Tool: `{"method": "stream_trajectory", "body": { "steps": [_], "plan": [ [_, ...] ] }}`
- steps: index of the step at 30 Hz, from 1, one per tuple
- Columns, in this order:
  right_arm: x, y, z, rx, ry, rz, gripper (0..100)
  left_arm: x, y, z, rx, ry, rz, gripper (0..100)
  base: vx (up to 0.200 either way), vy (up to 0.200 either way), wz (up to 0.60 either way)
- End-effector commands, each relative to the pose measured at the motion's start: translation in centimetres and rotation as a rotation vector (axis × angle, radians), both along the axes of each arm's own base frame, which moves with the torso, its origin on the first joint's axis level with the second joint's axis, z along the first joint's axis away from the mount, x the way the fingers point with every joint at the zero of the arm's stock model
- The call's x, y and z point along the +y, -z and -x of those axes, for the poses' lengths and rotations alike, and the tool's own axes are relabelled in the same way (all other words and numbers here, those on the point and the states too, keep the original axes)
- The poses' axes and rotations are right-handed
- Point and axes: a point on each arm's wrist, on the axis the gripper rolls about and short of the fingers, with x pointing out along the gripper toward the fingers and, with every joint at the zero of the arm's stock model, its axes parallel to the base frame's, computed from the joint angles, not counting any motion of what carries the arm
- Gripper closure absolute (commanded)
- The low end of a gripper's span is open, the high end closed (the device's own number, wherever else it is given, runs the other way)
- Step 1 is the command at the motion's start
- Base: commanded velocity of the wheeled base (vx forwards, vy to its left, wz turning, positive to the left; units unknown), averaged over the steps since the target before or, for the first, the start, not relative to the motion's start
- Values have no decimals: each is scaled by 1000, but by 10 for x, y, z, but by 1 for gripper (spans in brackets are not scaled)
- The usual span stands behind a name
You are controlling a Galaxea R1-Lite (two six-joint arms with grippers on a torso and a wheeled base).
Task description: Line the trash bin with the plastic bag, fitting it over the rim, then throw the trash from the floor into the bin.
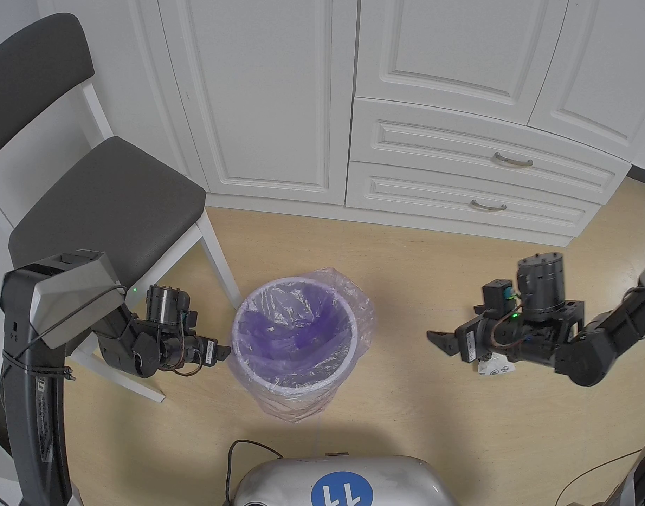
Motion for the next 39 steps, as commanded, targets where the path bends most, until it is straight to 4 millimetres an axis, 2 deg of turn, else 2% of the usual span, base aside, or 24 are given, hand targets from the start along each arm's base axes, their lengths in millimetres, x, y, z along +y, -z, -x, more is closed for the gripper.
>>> {"method": "stream_trajectory", "body": {
  "steps": [1, 3, 9, 13, 19, 24, 28, 34, 35, 39],
  "plan": [
    [44, 67, -27, 81, -124, 194, 0, 15, -28, 27, -18, -8, 17, 0, 0, 0, 0],
    [46, 86, -34, 78, -196, 306, 0, 20, -28, 34, -44, -20, 21, 0, 0, 0, 0],
    [47, 110, -56, 32, -354, 471, 0, 21, -27, 46, -90, -15, 26, 0, 0, 0, 0],
    [58, 127, -70, 12, -399, 507, 0, 16, -36, 56, -138, 10, 33, 0, 0, 0, 0],
    [75, 135, -81, -31, -516, 445, 0, 17, -54, 69, -216, 76, 84, 0, 0, 0, 0],
    [88, 136, -81, -64, -593, 390, 0, 28, -70, 74, -286, 85, 117, 0, 0, 0, 0],
    [98, 139, -82, -71, -620, 360, 0, 38, -75, 81, -292, 81, 132, 0, 0, 0, 0],
    [107, 147, -86, -64, -618, 332, 0, 38, -80, 88, -294, 90, 144, 0, 0, 0, 0],
    [108, 147, -87, -65, -615, 326, 100, 39, -80, 88, -294, 88, 144, 0, 0, 0, 0],
    [110, 150, -91, -87, -595, 298, 100, 41, -79, 87, -293, 82, 143, 0, 0, 0, 0]
  ]
}}
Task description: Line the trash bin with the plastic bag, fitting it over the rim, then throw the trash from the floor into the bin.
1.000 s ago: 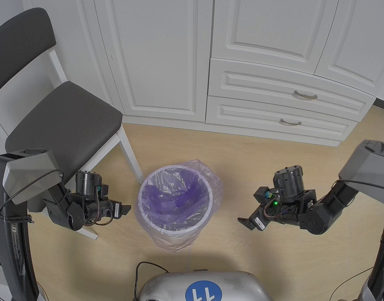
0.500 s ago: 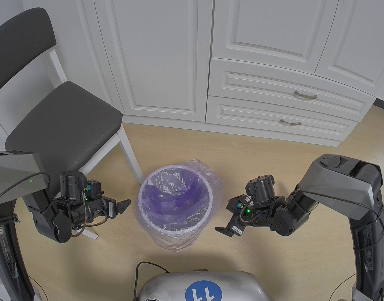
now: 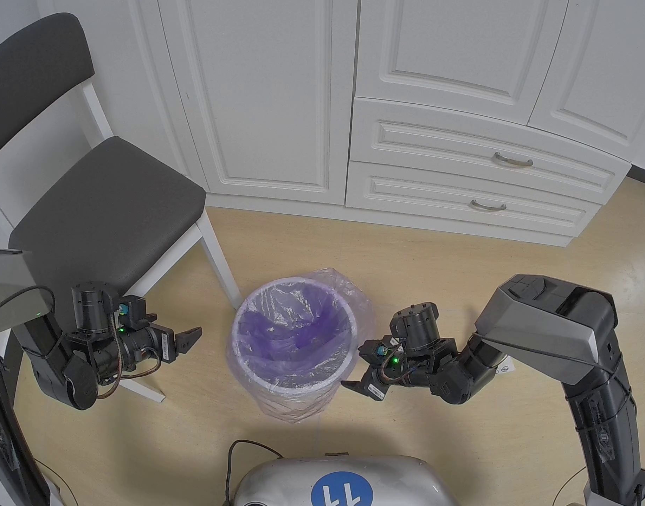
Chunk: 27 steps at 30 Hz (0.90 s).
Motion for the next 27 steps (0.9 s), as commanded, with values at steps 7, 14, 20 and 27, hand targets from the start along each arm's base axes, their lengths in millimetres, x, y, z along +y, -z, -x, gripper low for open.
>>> {"method": "stream_trajectory", "body": {
  "steps": [7, 14, 20, 27],
  "plan": [
    [4, 8, -7, -9, 31, -60, 100, 4, -4, 0, -15, -13, 1, 0, 0, 0, 0],
    [-3, 18, -24, 3, 73, -69, 100, 4, 0, -2, -32, -14, 1, 0, 0, 0, 0],
    [0, 16, -37, 17, 81, -110, 100, 4, 4, -4, -29, -14, 1, 0, 0, 0, 0],
    [8, 12, -64, 41, 66, -119, 100, 4, 7, -5, -22, -14, -1, 0, 0, 0, 0]
  ]
}}
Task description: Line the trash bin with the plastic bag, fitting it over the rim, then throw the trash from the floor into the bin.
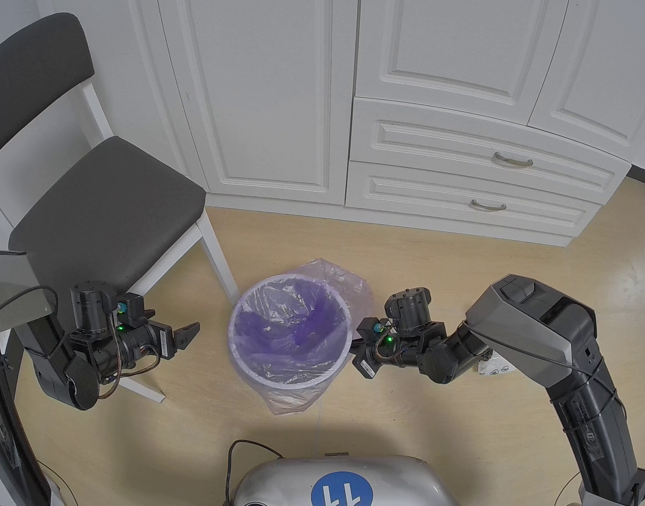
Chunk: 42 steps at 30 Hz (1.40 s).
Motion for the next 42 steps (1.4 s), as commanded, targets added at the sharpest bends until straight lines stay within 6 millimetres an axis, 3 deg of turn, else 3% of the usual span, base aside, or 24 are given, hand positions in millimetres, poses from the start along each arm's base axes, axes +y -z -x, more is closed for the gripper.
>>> {"method": "stream_trajectory", "body": {
  "steps": [1, 19, 27, 31, 38, 42],
  "plan": [
    [3, 3, -18, 13, -7, -7, 100, 0, 6, -1, 18, 0, -2, 0, 0, 0, 0],
    [-1, -4, -36, 175, -14, 60, 100, -1, 15, -4, -10, 0, -5, 0, 0, 0, 0],
    [-5, -3, -60, 95, -13, 73, 100, -1, 17, -5, -8, 0, -5, 0, 0, 0, 0],
    [-6, 2, -61, 127, -11, 88, 100, -1, 19, -5, -2, 0, -5, 0, 0, 0, 0],
    [-4, 30, -54, 196, -25, 122, 100, -2, 23, -6, -3, 3, -8, 0, 0, 0, 0],
    [-4, 30, -52, 213, -28, 129, 100, -2, 26, -7, -9, 1, -8, 0, 0, 0, 0]
  ]
}}
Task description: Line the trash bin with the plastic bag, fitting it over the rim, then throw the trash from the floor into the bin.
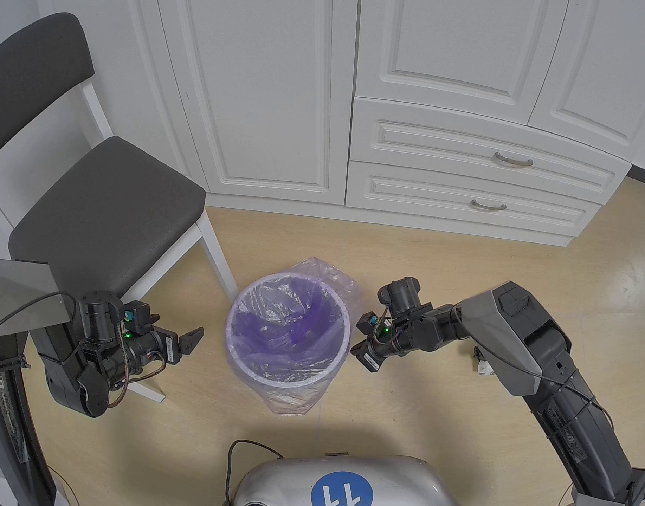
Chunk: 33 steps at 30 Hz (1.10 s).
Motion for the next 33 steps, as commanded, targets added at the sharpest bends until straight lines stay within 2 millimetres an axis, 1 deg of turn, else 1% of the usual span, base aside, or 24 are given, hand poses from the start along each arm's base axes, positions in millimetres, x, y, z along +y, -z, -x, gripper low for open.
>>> {"method": "stream_trajectory", "body": {
  "steps": [1, 6, 8, 9, 10, 11, 12, 13, 14, 15, 16, 18, 20, 24, 25, 28, 33],
  "plan": [
    [1, 8, 2, 16, -5, 8, 100, 0, 6, -1, 13, -2, -1, 0, 0, 0, 0],
    [-1, 5, 1, 7, -8, 9, 100, 0, 6, -1, 10, 0, 0, 0, 0, 0, 0],
    [-3, -11, -2, -20, -5, 0, 100, 2, 6, 0, 10, -5, 0, 0, 0, 0, 0],
    [-3, -18, -4, -33, -3, -6, 0, 2, 5, 0, 9, -7, 0, 0, 0, 0, 0],
    [-4, -31, -5, -51, 1, -14, 0, 2, 5, 0, 10, -7, 0, 0, 0, 0, 0],
    [-6, -39, -2, -53, 0, -14, 0, 2, 5, 0, 9, -5, 0, 0, 0, 0, 0],
    [-7, -41, -2, -52, 0, -13, 0, 2, 5, 0, 9, -5, 0, 0, 0, 0, 0],
    [-11, -51, 3, -49, 1, -9, 0, 2, 4, 0, 7, -5, 0, 0, 0, 0, 0],
    [-11, -51, 3, -49, 1, -9, 0, 2, 4, 0, 7, -5, 0, 0, 0, 0, 0],
    [-16, -61, 9, -61, -25, 11, 0, 2, 4, 0, 6, -4, 1, 0, 0, 0, 0],
    [-21, -65, 11, -73, -46, 31, 0, 2, 3, 0, 3, -2, 2, 0, 0, 0, 0],
    [-23, -68, 14, -80, -65, 46, 0, 2, 3, 0, 3, -2, 2, 0, 0, 0, 0],
    [-22, -74, 19, -90, -97, 49, 0, 2, 2, 0, -2, -1, 3, 0, 0, 0, 0],
    [-14, -80, 24, -89, -143, 20, 0, 2, 0, 1, -7, -1, 4, 0, 0, 0, 0],
    [-7, -82, 28, -89, -170, 6, 0, 2, -2, 1, -12, -1, 6, 0, 0, 0, 0],
    [3, -83, 33, -82, -198, -12, 0, 2, -3, 2, -10, -1, 6, 0, 0, 0, 0],
    [8, -80, 35, -76, -210, -14, 0, 2, -2, 2, -9, -1, 6, 0, 0, 0, 0]
  ]
}}
